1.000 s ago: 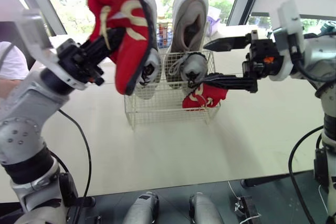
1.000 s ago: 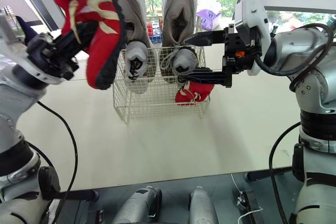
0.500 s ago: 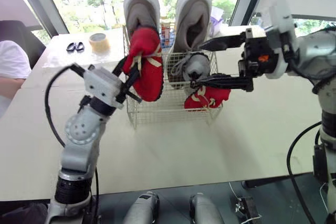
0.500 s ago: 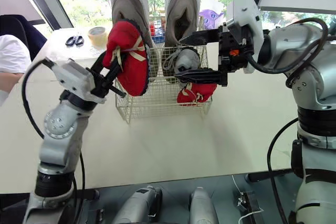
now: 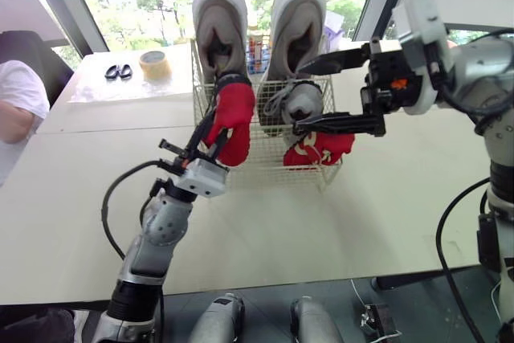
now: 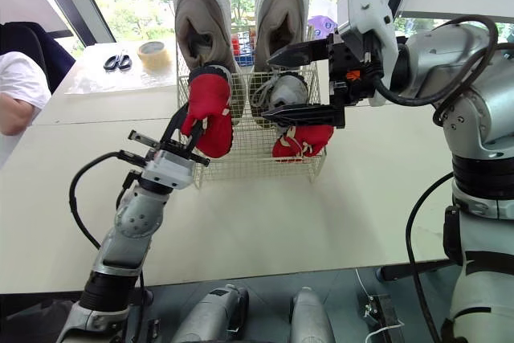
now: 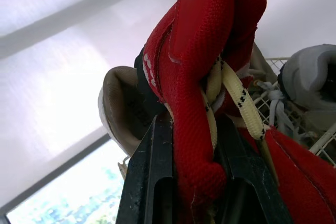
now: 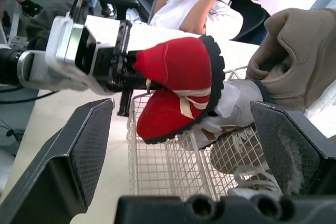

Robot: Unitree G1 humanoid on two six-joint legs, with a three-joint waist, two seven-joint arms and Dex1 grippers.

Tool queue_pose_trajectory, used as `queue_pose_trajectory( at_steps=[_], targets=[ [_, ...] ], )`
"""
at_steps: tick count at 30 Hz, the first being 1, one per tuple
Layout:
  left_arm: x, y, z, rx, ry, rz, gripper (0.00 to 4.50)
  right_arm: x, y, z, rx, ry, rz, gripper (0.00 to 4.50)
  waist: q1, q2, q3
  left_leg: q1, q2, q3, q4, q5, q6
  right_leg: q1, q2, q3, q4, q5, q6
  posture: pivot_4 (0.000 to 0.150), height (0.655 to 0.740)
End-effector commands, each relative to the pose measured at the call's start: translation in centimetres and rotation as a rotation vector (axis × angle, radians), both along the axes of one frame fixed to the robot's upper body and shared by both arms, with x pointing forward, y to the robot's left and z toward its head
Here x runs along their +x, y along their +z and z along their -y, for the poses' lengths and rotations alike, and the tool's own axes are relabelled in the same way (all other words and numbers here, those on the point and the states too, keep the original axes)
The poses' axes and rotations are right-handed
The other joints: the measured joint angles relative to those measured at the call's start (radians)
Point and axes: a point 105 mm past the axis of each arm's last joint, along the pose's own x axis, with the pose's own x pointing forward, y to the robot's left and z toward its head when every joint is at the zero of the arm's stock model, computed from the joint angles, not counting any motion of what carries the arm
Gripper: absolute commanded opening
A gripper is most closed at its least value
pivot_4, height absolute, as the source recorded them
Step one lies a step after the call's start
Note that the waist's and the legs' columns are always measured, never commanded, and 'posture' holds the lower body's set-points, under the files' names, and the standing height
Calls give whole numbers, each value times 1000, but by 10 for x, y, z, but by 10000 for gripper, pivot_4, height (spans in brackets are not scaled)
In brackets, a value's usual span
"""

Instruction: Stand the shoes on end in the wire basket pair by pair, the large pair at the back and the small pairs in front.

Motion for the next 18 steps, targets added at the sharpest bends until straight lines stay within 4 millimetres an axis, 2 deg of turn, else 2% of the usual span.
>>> queue_pose_trajectory(
  at_steps=[1,3,7,10,12,18],
  targets=[
    [5,-26,-1,-10,21,-82,2369,-3,15,-1,9,2,53,45000,0,3,-2,0,0,0,0,0,0,0,0,0,0,0,0,1500,7400],
    [5,-32,-4,-52,16,-115,2369,-3,15,-2,9,3,54,45000,-1,4,-2,0,0,0,0,0,0,0,0,0,0,0,0,1500,7400],
    [4,-51,-10,-111,3,-207,20463,-3,15,-1,6,8,54,45000,-2,5,-3,0,0,0,0,0,0,0,0,0,0,0,0,1500,7400],
    [0,-56,-17,-137,3,-244,35900,-2,14,0,8,12,55,45000,-2,5,-3,0,0,0,0,0,0,-1,0,0,0,0,0,1500,7400],
    [-4,-58,-21,-150,-4,-268,44604,-3,13,0,11,16,55,45000,-2,6,-3,0,0,-1,0,0,0,0,0,0,0,0,0,1500,7400],
    [-31,-61,-32,-225,-114,-417,44604,-1,10,0,30,35,62,45000,-5,6,-3,0,1,0,-1,-1,1,-1,0,0,-1,0,0,1500,7400]
  ],
)
